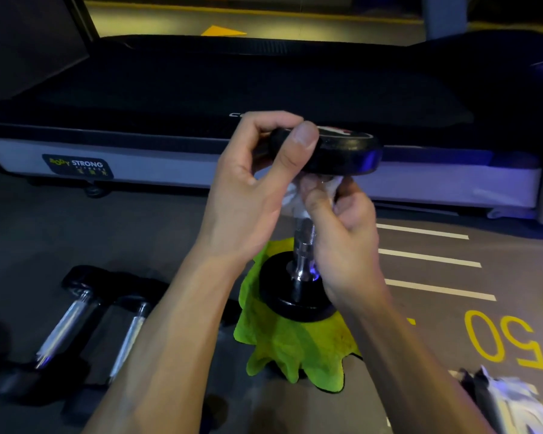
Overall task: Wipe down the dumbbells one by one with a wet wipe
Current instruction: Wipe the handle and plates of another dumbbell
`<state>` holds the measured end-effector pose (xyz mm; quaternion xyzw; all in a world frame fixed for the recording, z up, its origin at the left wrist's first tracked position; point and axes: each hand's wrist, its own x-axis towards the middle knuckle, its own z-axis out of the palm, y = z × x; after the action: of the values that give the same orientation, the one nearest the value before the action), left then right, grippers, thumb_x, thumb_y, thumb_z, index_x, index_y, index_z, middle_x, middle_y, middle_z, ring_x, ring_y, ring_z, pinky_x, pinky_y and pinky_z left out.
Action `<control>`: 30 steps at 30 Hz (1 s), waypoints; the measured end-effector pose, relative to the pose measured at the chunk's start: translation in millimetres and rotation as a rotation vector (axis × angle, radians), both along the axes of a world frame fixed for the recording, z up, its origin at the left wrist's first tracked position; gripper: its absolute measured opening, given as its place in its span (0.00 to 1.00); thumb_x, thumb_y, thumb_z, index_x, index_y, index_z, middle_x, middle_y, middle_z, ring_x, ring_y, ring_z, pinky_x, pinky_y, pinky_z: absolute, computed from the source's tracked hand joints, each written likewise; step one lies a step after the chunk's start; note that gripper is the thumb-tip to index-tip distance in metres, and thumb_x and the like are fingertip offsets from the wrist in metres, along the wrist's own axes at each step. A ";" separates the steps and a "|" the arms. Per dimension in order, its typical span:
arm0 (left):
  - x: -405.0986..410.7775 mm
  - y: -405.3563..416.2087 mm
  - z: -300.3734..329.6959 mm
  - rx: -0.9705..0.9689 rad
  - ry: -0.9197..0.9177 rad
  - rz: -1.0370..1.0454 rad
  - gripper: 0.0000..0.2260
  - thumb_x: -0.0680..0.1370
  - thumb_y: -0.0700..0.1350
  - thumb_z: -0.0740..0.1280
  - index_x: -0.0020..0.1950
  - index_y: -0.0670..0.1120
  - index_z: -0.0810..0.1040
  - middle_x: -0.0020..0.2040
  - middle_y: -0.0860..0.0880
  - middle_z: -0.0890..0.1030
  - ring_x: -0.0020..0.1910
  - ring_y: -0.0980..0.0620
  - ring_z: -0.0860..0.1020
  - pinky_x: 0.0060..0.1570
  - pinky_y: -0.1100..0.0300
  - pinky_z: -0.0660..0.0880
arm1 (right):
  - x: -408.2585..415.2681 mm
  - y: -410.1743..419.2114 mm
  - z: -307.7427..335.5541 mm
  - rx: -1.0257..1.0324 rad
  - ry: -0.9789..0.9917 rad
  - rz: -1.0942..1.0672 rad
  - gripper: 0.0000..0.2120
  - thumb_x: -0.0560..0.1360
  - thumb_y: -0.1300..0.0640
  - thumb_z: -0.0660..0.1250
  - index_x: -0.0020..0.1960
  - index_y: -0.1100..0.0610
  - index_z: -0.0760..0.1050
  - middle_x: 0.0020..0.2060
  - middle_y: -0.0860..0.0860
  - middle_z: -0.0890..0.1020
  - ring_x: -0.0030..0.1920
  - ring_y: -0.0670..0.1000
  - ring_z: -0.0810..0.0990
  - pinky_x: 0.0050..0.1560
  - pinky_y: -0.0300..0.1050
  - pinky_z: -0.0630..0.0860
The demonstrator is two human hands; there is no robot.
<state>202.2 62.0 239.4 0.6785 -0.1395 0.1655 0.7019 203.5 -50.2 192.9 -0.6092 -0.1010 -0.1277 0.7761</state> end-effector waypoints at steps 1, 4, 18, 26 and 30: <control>0.0 0.8 -0.8 -0.004 -0.002 0.003 0.11 0.79 0.52 0.68 0.57 0.47 0.78 0.53 0.53 0.81 0.53 0.62 0.80 0.55 0.66 0.74 | -0.7 -2.0 -3.4 0.073 0.020 0.054 0.09 0.82 0.61 0.63 0.60 0.59 0.78 0.53 0.51 0.85 0.56 0.50 0.83 0.61 0.50 0.78; -0.4 3.2 -3.7 -0.003 0.001 -0.013 0.07 0.83 0.48 0.68 0.58 0.46 0.78 0.54 0.52 0.82 0.54 0.60 0.81 0.56 0.66 0.75 | -8.9 -10.6 -6.6 0.202 0.147 0.179 0.13 0.83 0.55 0.60 0.51 0.54 0.83 0.49 0.54 0.87 0.53 0.56 0.84 0.58 0.53 0.79; 2.4 0.9 -5.2 0.006 -0.024 0.019 0.06 0.83 0.48 0.67 0.57 0.47 0.78 0.51 0.56 0.80 0.52 0.64 0.79 0.55 0.68 0.73 | -24.7 22.0 -0.8 -0.392 0.000 -0.320 0.04 0.84 0.57 0.61 0.57 0.51 0.70 0.46 0.43 0.80 0.48 0.41 0.80 0.48 0.36 0.72; 0.3 0.3 -4.4 -0.020 -0.005 0.008 0.10 0.79 0.52 0.68 0.57 0.48 0.79 0.52 0.55 0.81 0.53 0.61 0.80 0.56 0.65 0.75 | -1.8 11.5 18.3 0.334 0.372 -0.032 0.14 0.75 0.51 0.68 0.37 0.60 0.80 0.32 0.59 0.79 0.31 0.55 0.76 0.33 0.44 0.70; -2.4 -2.8 -1.6 -0.036 0.000 -0.006 0.13 0.80 0.51 0.70 0.59 0.44 0.78 0.50 0.54 0.81 0.48 0.64 0.80 0.50 0.68 0.75 | 4.0 15.6 27.8 0.442 0.328 -0.177 0.16 0.78 0.65 0.61 0.33 0.59 0.78 0.26 0.53 0.79 0.27 0.53 0.75 0.31 0.42 0.72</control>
<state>199.8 59.2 237.8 0.6654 -0.1385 0.1656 0.7145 207.5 -34.6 220.7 -0.4442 0.1096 -0.1137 0.8819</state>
